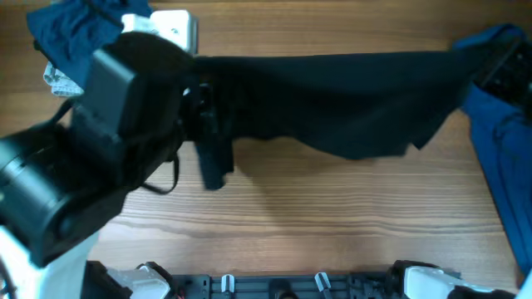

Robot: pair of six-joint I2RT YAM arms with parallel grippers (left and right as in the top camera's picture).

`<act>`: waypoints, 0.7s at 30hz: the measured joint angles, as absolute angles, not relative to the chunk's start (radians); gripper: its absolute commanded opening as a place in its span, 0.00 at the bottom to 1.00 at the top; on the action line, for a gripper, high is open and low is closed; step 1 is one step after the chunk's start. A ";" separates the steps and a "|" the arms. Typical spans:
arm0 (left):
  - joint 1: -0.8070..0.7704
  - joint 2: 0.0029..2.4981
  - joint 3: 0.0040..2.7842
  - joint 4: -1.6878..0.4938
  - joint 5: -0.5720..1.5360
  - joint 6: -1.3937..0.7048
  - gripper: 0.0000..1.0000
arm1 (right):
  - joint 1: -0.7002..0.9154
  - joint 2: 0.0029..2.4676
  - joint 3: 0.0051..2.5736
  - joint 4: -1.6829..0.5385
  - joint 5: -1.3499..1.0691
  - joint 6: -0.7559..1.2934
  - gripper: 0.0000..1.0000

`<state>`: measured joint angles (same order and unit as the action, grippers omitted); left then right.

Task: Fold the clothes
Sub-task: 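Lift the shirt with both grippers and pull it taut upward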

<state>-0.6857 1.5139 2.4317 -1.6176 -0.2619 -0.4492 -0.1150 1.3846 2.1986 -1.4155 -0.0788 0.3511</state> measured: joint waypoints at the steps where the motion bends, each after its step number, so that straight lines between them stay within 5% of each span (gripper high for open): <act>1: -0.687 1.511 2.435 -1.622 -0.262 -0.449 0.04 | -0.115 1.369 2.216 -1.421 -0.087 0.349 0.04; 11: -0.558 1.578 2.445 -1.407 -0.381 -0.425 0.04 | -0.115 1.480 2.233 -1.231 -0.109 0.349 0.04; 21: -0.312 1.937 2.441 -0.787 -0.285 -0.233 0.04 | -0.116 1.813 2.230 -0.826 -0.327 0.338 0.04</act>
